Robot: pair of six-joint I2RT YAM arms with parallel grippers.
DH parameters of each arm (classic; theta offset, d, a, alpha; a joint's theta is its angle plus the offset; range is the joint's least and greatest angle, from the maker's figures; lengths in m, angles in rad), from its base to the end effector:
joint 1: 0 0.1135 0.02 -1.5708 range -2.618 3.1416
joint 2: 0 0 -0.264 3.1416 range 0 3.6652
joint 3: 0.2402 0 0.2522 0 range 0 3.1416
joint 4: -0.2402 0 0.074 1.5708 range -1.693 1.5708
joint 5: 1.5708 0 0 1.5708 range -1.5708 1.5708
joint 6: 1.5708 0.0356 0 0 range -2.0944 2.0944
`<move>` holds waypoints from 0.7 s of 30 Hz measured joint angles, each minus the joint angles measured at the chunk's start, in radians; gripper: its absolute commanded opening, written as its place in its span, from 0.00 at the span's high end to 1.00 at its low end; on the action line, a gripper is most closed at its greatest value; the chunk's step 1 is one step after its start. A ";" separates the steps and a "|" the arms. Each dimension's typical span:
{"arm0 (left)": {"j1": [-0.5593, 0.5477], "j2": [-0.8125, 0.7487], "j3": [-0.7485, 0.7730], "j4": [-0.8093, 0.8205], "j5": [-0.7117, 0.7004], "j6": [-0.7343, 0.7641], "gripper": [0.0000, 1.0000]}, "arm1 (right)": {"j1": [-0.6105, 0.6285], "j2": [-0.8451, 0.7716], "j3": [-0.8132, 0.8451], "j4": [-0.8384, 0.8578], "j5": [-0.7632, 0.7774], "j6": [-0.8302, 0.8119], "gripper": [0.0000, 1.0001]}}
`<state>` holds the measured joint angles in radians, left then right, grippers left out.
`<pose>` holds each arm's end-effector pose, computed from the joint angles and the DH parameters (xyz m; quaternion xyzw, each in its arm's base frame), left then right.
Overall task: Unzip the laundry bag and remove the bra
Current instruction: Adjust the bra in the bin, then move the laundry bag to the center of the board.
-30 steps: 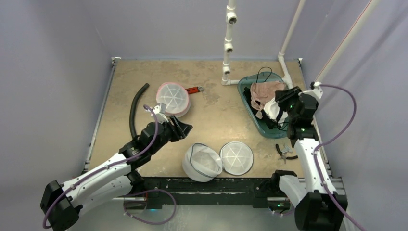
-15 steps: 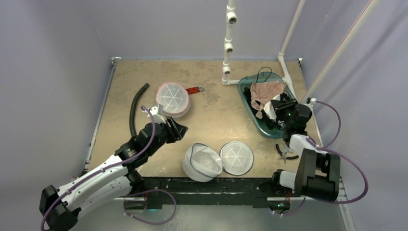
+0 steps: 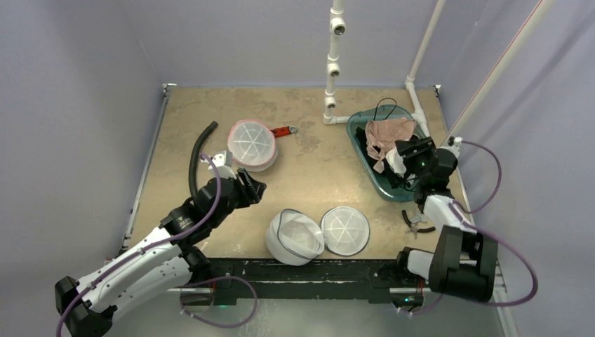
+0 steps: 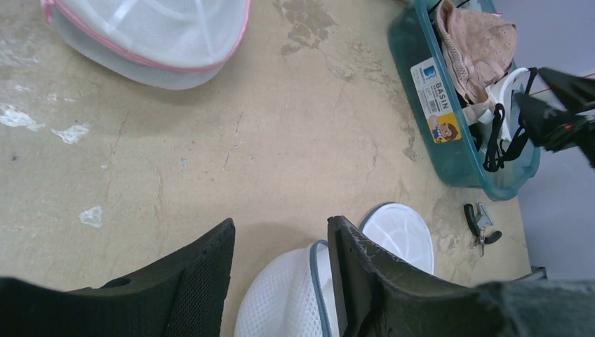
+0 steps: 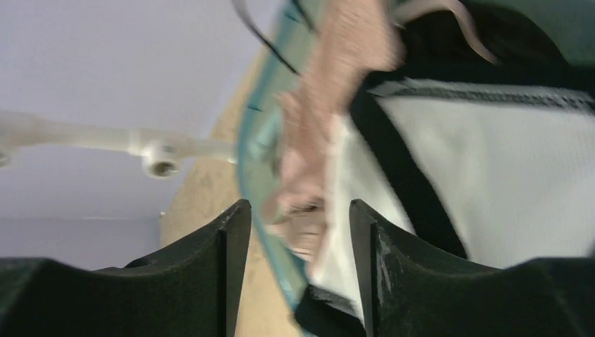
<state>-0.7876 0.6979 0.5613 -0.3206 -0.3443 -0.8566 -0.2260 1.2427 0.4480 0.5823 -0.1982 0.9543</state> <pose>0.1250 -0.1085 0.2618 -0.1193 0.8328 -0.2824 0.4609 0.2509 -0.0505 0.2077 0.3792 0.6779 0.2946 0.5567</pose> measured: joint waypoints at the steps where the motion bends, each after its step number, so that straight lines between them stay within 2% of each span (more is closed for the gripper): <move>1: 0.000 -0.004 0.012 -0.014 -0.006 0.006 0.47 | 0.008 -0.039 0.021 -0.025 0.005 -0.008 0.37; 4: 0.000 -0.011 0.048 -0.058 -0.022 0.021 0.42 | 0.072 -0.145 0.099 -0.070 0.047 -0.029 0.30; 7: 0.000 0.006 0.091 -0.121 -0.035 0.035 0.37 | 0.203 -0.240 0.176 -0.120 0.096 -0.061 0.26; 12: 0.000 0.070 0.140 -0.191 0.011 0.049 0.34 | 0.434 -0.327 0.308 -0.230 0.139 -0.166 0.27; 17: -0.016 0.075 0.113 -0.190 0.154 0.058 0.34 | 0.566 -0.380 0.299 -0.312 0.097 -0.276 0.29; 21: -0.052 0.095 0.061 -0.142 0.267 0.060 0.34 | 0.682 -0.377 0.206 -0.365 0.095 -0.333 0.30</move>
<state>-0.8394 0.7929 0.6220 -0.4629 -0.0776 -0.7971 0.4557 0.8654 0.6537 0.2173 -0.1036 0.6212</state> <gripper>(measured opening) 0.662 0.706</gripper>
